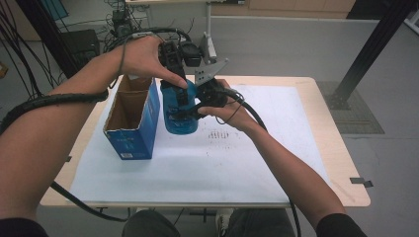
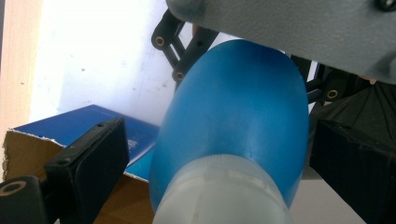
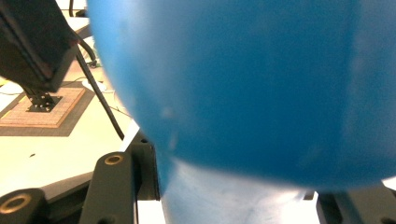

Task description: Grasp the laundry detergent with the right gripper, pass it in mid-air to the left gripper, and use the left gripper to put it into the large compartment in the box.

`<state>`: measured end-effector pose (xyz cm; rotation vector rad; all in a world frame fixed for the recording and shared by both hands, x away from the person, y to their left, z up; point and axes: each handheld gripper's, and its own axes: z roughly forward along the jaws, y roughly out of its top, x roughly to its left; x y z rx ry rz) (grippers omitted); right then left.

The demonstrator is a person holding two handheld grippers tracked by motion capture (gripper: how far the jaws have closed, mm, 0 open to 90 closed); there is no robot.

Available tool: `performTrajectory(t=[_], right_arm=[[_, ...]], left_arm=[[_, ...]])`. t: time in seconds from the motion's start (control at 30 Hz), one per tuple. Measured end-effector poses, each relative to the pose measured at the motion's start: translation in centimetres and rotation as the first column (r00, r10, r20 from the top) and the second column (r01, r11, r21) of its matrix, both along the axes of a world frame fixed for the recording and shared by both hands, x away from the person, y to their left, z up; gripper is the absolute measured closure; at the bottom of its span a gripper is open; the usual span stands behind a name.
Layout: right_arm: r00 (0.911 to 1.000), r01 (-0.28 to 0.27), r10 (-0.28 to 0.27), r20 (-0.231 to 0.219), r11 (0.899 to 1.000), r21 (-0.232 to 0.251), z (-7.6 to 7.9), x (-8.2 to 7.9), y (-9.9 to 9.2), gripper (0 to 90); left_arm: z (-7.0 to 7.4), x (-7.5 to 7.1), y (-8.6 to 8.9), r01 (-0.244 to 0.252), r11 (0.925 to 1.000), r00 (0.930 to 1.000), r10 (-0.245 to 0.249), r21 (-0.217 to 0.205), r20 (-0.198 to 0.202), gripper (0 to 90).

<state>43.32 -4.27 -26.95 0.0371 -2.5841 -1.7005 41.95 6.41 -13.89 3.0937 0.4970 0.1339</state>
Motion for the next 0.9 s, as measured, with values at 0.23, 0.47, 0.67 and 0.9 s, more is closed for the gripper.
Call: performTrajectory(t=[0.23,0.47,0.67,0.9], right_arm=[[1.0,-0.003,0.003,0.0,1.0,-0.001,0.01,-0.1,0.11,44.0],[1.0,-0.004,0.004,0.002,1.0,0.001,0.05,-0.06,0.1,43.9],[1.0,-0.009,0.009,0.0,1.0,0.004,0.08,-0.13,0.12,43.9],[0.9999,-0.015,0.015,0.004,1.0,0.005,0.16,-0.16,0.0,44.0]], left_arm=[[0.04,-0.1,-0.03,0.003,0.9999,0.9999,-0.003,-0.011,0.017,6.4],[-0.05,-0.15,-0.07,0.014,0.9999,0.9998,-0.014,0.006,0.015,7.1],[-0.2,-0.15,-0.09,0.018,0.9998,0.9997,-0.018,0.01,0.014,8.8],[-0.33,-0.15,-0.18,0.027,0.9995,0.9996,-0.027,0.018,0.012,15.8]])
